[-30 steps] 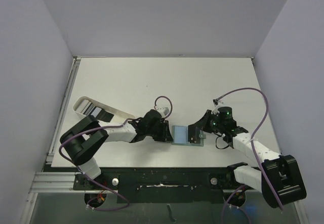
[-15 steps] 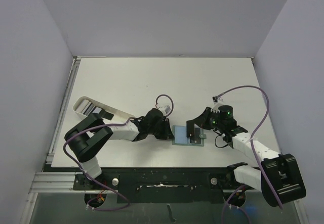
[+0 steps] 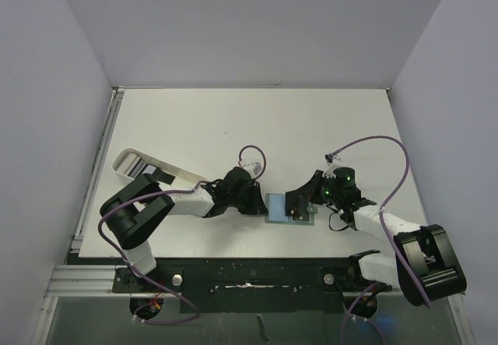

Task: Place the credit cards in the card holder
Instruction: Insert the credit card into the card holder.

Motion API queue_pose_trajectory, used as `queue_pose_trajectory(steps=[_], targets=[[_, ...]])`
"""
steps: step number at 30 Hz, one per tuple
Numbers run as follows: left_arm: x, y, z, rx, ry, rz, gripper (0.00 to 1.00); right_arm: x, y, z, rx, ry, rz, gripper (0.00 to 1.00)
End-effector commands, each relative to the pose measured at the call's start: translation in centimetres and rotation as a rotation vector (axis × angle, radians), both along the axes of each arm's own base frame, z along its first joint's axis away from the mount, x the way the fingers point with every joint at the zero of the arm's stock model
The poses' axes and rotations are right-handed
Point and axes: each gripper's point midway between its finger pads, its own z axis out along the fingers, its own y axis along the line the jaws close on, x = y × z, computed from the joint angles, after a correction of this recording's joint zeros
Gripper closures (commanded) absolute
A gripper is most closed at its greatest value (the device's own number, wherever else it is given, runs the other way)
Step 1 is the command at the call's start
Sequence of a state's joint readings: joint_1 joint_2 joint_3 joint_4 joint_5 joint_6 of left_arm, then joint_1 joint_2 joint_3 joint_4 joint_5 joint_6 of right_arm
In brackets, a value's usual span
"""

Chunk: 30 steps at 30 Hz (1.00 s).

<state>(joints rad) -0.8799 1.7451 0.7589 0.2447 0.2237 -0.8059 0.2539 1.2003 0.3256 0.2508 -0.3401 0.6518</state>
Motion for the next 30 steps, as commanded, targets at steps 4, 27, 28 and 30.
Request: queue_pose_trajectory(steps=[4, 27, 28, 30], targets=[[0.2, 0.5, -1.1, 0.039, 0.003, 0.021, 0.97, 1.1, -0.9, 0.8, -0.045, -0.088, -0.022, 1.00], [0.3, -0.6, -1.0, 0.030, 0.024, 0.006, 0.97, 0.6, 0.2, -0.6, 0.024, -0.109, 0.019, 1.00], [0.2, -0.6, -1.1, 0.032, 0.026, 0.003, 0.97, 0.6, 0.4, -0.5, 0.038, -0.111, 0.021, 1.00], [0.2, -0.6, -1.1, 0.035, 0.027, 0.003, 0.97, 0.5, 0.7, -0.2, 0.062, -0.117, 0.022, 1.00]])
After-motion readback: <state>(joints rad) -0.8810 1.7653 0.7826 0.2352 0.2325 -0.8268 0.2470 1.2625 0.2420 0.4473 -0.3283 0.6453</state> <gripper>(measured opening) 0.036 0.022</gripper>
